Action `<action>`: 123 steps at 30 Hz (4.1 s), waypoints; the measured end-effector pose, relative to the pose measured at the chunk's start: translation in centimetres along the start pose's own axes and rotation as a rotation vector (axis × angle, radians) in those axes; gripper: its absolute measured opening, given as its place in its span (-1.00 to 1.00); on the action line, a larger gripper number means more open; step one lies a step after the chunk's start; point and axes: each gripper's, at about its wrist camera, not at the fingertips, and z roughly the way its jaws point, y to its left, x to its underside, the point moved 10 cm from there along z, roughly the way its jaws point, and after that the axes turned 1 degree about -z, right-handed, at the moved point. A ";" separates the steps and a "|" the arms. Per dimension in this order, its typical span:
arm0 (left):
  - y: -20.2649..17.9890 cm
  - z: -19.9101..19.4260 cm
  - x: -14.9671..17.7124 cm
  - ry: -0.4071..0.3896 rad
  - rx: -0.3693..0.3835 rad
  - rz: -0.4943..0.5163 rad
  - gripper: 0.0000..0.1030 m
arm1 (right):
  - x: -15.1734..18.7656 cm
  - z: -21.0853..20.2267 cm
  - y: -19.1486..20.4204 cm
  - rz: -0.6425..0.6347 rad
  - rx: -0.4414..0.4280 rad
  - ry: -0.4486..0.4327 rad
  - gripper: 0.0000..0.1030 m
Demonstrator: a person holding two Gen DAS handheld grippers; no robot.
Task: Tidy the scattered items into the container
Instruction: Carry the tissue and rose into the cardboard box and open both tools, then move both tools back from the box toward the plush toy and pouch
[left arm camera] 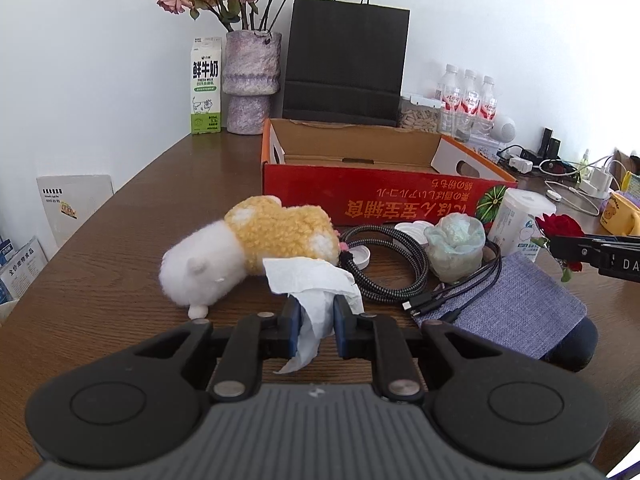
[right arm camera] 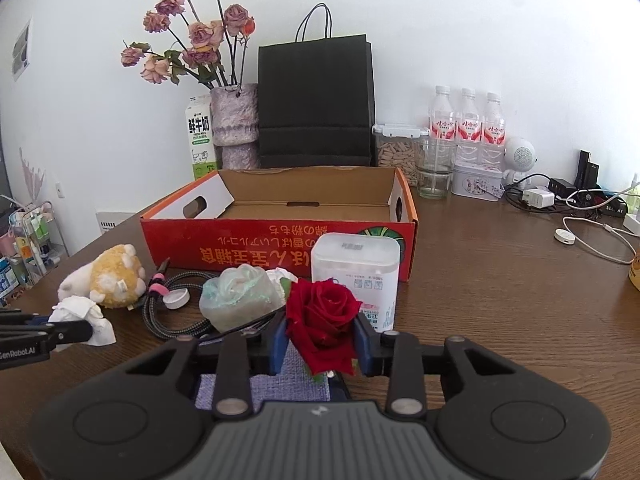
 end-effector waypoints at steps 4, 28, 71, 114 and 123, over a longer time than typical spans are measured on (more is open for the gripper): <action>-0.5 -1.0 -1.2 -0.041 0.014 0.006 -0.67 | -0.8 -1.0 0.3 -0.009 -0.008 -0.034 -0.38; -4.4 0.6 -15.1 -0.308 0.098 0.006 -0.67 | -12.1 -0.3 1.2 -0.055 -0.037 -0.247 -0.38; -3.5 18.9 -16.4 -0.027 0.034 0.000 -0.66 | -13.4 17.9 -1.8 -0.090 -0.087 0.009 -0.38; -3.3 8.3 -18.1 -0.216 -0.047 0.011 1.00 | -13.8 9.3 -1.0 -0.102 0.023 -0.072 1.00; -2.0 3.3 -17.4 -0.255 -0.053 -0.005 1.00 | -12.9 4.1 -0.1 -0.100 0.028 -0.108 1.00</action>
